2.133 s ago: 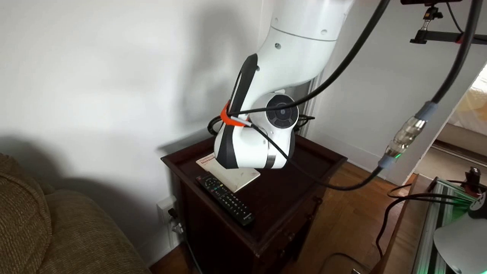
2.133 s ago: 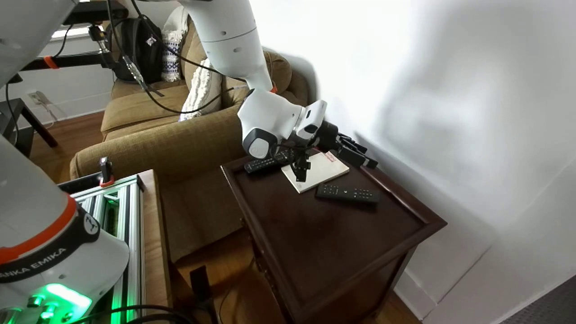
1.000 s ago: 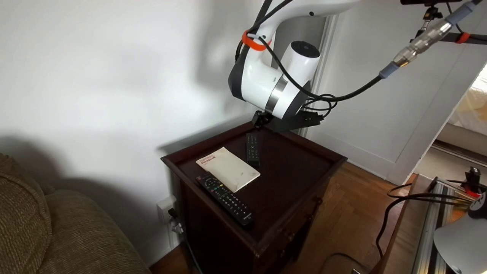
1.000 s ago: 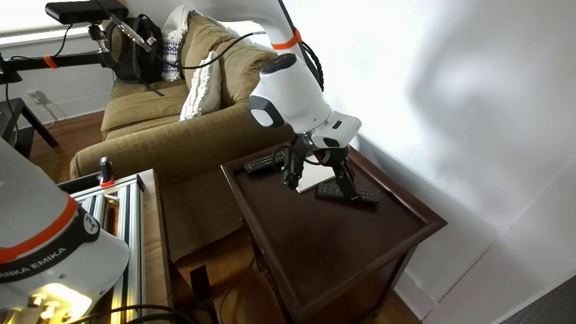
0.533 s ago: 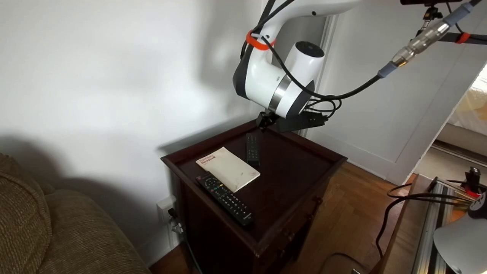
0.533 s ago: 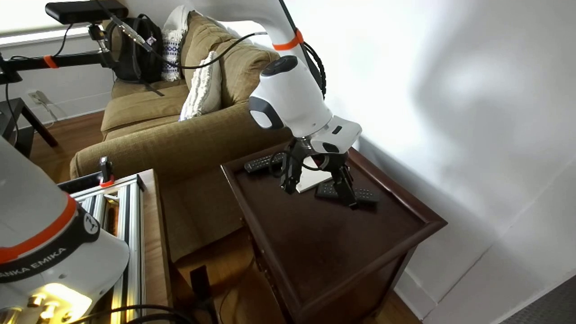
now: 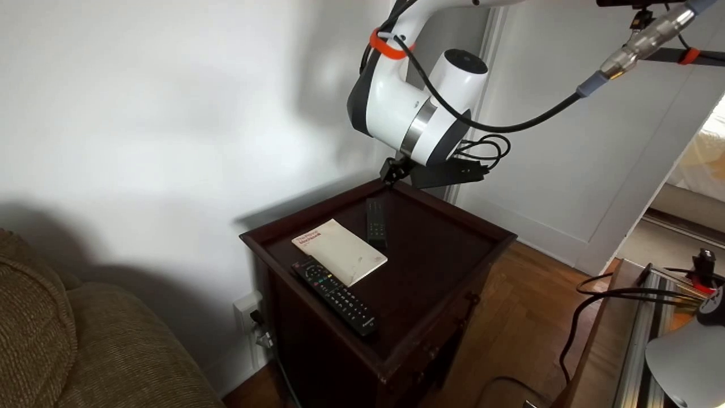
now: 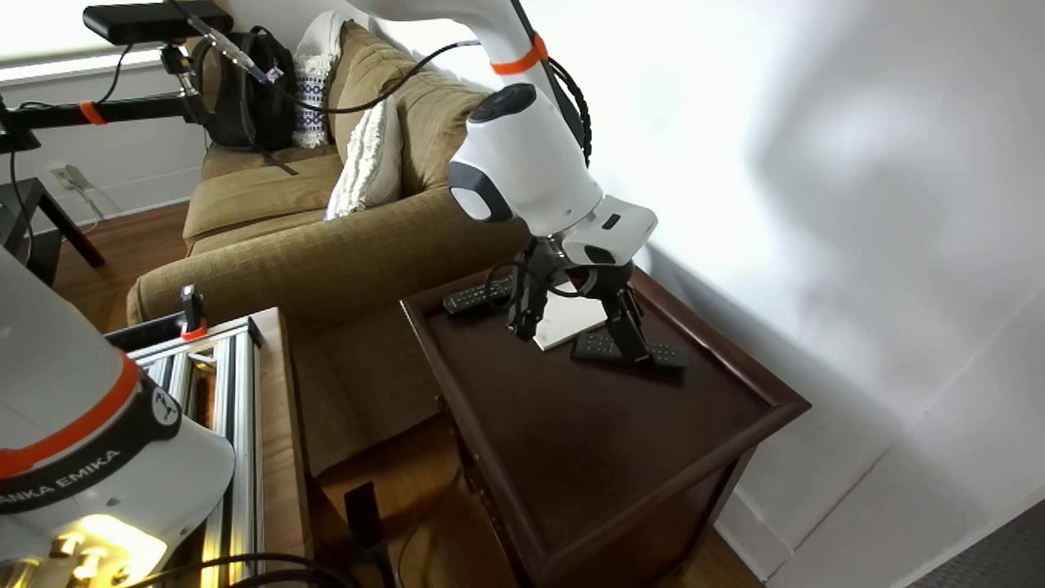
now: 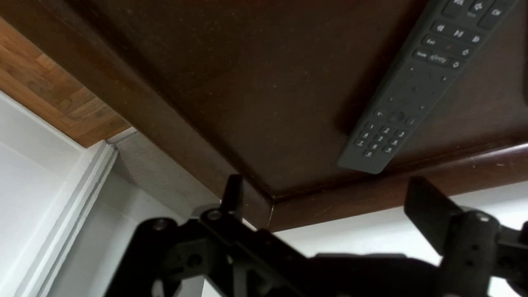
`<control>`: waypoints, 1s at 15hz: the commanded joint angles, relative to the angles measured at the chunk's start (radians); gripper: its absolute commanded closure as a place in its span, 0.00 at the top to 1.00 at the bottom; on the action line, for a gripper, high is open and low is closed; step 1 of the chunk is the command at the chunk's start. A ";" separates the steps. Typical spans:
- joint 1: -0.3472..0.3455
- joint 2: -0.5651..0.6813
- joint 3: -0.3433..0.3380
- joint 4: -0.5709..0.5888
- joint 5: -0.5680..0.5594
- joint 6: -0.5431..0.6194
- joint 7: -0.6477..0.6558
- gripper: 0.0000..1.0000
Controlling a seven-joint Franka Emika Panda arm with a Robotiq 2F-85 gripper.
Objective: Flip the gray remote control over
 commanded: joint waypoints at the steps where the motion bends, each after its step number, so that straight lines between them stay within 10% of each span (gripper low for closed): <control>1: 0.013 -0.076 -0.018 -0.080 0.048 -0.063 -0.027 1.00; 5: 0.017 -0.099 -0.031 -0.125 0.035 -0.108 -0.003 1.00; 7: -0.085 -0.082 0.066 -0.139 -0.203 -0.033 0.195 1.00; 8: -0.033 -0.075 0.018 -0.112 -0.077 -0.065 0.087 1.00; 15: -0.066 -0.097 0.045 -0.133 -0.126 -0.065 0.129 1.00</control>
